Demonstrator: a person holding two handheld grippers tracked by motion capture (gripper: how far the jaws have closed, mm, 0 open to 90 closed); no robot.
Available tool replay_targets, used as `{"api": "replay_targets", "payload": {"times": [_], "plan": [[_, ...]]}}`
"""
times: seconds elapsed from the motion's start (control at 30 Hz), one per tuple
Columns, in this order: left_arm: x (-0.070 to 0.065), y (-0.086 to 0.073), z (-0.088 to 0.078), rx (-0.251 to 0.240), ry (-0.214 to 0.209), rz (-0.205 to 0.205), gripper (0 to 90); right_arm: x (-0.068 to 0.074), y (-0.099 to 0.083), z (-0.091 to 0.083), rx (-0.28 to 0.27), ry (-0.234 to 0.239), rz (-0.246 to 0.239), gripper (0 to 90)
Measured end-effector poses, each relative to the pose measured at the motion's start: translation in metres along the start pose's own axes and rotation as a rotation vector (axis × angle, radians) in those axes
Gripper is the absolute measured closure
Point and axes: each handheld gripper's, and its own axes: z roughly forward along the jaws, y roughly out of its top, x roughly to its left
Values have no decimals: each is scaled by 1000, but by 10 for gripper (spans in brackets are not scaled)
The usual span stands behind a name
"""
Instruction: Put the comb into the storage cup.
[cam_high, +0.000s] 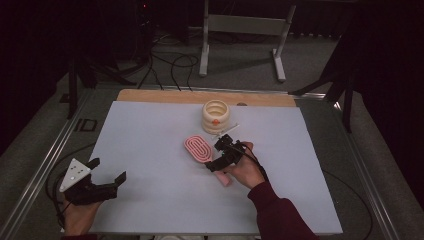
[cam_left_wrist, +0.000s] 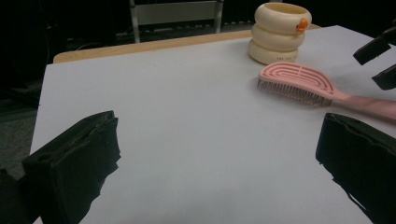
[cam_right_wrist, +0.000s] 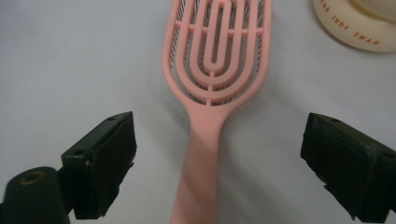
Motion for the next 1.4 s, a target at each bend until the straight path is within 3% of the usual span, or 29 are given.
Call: {"api": "replay_targets", "payload": {"times": [0.67,0.9,1.13,1.27,1.4], "plan": [[1,-1,1,7,-4,-5,1,11,13,23,104,-20,-32,126],[1,-2,2,8,-5,-6,1,11,14,29,136,-29,-19,127],[1,-2,2,13,-6,-4,1,10,15,38,177,-44,-5,197],[1,-2,3,14,-7,-5,1,7,16,45,214,-53,22,288],[1,-2,3,13,-7,-6,1,7,16,49,241,-37,19,379]]}}
